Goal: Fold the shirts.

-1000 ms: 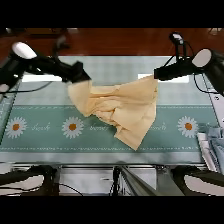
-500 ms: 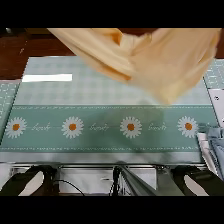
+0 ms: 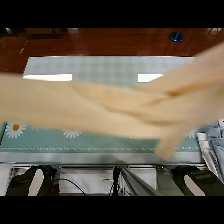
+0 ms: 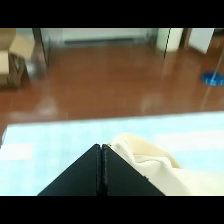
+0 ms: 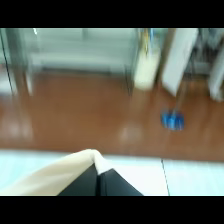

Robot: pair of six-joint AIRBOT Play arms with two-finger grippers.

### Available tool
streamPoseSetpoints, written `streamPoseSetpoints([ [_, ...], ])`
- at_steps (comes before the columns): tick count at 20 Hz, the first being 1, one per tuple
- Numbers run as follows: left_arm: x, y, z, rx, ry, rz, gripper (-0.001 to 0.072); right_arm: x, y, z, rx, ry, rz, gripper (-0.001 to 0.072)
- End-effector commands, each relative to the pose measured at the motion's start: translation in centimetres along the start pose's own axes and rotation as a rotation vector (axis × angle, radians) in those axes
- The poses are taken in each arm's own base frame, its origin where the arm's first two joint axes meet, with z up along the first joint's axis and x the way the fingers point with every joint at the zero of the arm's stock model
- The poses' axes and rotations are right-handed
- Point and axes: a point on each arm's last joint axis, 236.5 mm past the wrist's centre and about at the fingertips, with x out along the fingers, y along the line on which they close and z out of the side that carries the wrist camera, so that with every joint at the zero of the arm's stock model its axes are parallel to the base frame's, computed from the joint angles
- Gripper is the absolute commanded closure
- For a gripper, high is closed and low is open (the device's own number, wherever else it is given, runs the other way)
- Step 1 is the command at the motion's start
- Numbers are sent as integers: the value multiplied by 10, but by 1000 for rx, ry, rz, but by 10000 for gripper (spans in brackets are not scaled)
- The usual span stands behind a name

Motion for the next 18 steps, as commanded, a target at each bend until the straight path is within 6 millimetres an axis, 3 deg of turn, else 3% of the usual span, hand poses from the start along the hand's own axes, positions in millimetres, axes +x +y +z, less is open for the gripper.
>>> streamPoseSetpoints([
  [1, -14, 14, -52, -15, 199, 81, 689, -25, -12, -69, -6, 289, -43, 690],
  [3, -6, 18, -59, -26, 234, 84, 689, -15, -7, -97, -23, 439, -31, 691],
  [5, 15, 22, -83, -59, 327, 61, 689, 14, 11, -115, -43, 538, 33, 691],
  [7, 45, 25, -122, -112, 472, 17, 689, 58, 29, -149, -69, 695, 91, 691],
  [10, 94, 31, -205, -176, 710, -57, 689, 151, 41, -204, -128, 847, 108, 691],
  [13, 146, 40, -279, -283, 805, -62, 689, 231, 58, -274, -165, 1007, 153, 691],
  [16, 190, 41, -326, -391, 786, -68, 689, 283, 87, -348, -157, 1152, 259, 691],
  [18, 213, 46, -339, -443, 742, -52, 688, 309, 104, -384, -127, 1183, 308, 691],
])
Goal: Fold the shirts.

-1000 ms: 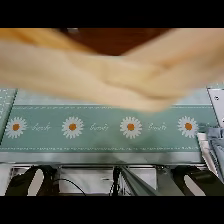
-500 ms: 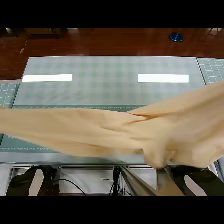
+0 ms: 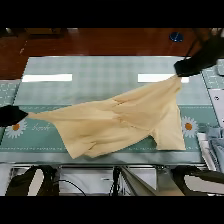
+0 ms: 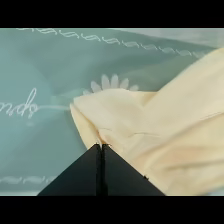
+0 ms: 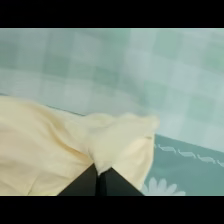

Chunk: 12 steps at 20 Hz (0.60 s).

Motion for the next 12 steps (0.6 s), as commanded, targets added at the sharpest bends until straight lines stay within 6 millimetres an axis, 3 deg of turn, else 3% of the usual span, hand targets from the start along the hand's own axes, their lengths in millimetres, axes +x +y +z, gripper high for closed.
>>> streamPoseSetpoints([
  [1, 57, 16, 12, -103, -80, -33, 688, 90, 19, 21, -7, 63, 112, 691],
  [4, 73, 20, 21, -150, -105, -48, 688, 121, 20, 36, 7, 35, 122, 691],
  [9, 96, 17, 7, -153, -18, -66, 688, 127, 17, 50, 12, -22, 112, 685],
  [10, 99, 14, 3, -146, -1, -72, 688, 125, 16, 51, 9, -26, 108, 608],
  [11, 102, 10, -1, -136, 12, -77, 688, 119, 13, 52, -16, -39, 92, 468],
  [12, 103, 7, -3, -126, 21, -82, 688, 109, 9, 58, -21, -74, 85, 423],
])
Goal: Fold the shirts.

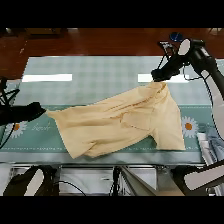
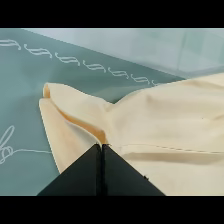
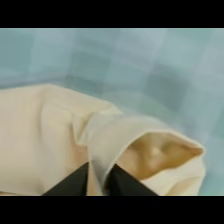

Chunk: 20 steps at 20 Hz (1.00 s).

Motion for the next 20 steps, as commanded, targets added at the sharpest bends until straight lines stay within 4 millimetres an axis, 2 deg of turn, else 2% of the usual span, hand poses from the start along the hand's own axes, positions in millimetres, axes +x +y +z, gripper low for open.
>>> streamPoseSetpoints([
  [1, 10, -7, -9, 19, 34, -15, 688, -23, -9, 19, -15, -106, -25, 408],
  [2, 11, -8, -10, 24, 37, -17, 689, -39, -16, 23, -11, -141, -43, 384],
  [3, 11, -9, -10, 26, 38, -18, 688, -55, -27, 21, 1, -159, -64, 273],
  [4, 11, -9, -10, 26, 38, -18, 688, -68, -41, 13, 24, -152, -83, 206],
  [6, 11, -9, -10, 27, 38, -18, 688, -78, -71, -19, 106, -65, -77, 196],
  [7, 11, -9, -10, 27, 39, -18, 688, -75, -76, -35, 162, -23, -12, 196],
  [9, 11, -9, -10, 26, 38, -18, 688, -62, -63, -60, 251, 17, 211, 197],
  [12, 11, -9, -10, 26, 38, -18, 688, -40, -37, -87, 381, 40, 494, 197],
  [17, 11, -9, -10, 26, 38, -18, 688, 6, 4, -139, 401, 174, 592, 197],
  [20, 11, -9, -10, 26, 38, -18, 688, 26, 22, -157, 406, 214, 599, 197],
])
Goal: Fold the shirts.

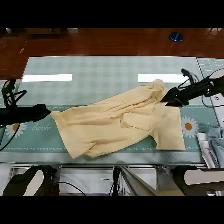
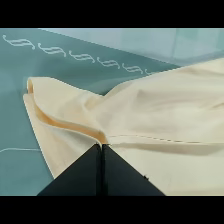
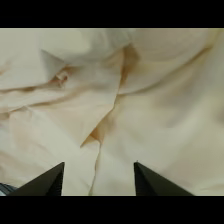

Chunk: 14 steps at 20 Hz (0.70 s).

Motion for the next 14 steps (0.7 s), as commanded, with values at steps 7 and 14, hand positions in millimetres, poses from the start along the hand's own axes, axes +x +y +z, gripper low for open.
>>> streamPoseSetpoints([
  [7, 0, 0, -2, 0, 9, -1, 688, 59, 28, -4, -17, -13, 24, 205],
  [14, 0, 0, -2, 2, 10, 0, 688, 77, 42, 33, 32, -168, -29, 689],
])
